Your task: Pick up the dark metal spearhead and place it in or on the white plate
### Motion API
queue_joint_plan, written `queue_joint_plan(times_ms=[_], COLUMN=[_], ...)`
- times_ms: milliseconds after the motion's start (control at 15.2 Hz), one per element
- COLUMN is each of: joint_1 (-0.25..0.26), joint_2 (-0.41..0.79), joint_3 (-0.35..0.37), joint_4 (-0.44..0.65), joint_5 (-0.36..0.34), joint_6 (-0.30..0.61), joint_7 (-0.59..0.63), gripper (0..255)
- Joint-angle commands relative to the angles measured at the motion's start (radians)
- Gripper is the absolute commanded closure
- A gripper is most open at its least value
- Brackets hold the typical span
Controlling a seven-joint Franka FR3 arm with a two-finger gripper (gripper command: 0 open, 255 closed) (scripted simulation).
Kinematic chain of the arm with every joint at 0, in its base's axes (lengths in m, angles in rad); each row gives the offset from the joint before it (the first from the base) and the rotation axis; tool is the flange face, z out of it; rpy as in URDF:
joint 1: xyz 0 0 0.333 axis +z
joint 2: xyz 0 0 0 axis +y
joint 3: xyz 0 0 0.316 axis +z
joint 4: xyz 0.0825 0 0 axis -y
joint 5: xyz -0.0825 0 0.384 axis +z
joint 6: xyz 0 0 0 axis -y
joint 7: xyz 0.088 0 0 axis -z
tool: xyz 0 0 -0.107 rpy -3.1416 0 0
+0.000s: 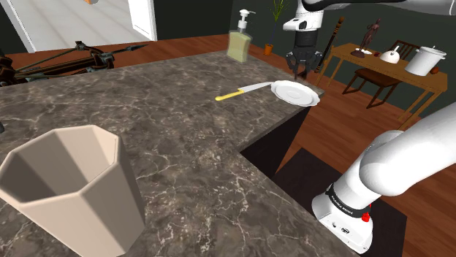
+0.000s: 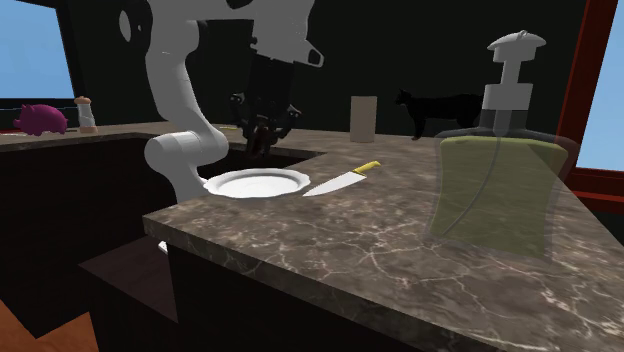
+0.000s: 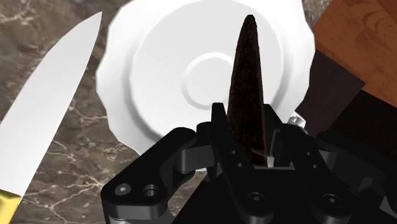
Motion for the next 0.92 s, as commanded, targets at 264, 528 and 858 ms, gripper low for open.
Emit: queue_joint_plan(times_ms=[264, 528, 858], joint_1=[-0.001, -0.002, -0.002], joint_2=[-0.001, 0.004, 0.005], joint_3=[-0.002, -0.005, -0.006], joint_4=[-0.077, -0.127, -0.130], joint_5=[-0.001, -0.002, -0.002], joint_6=[0.076, 0.130, 0.134], joint_7=[0.009, 0.013, 0.013], gripper=[255, 255, 255])
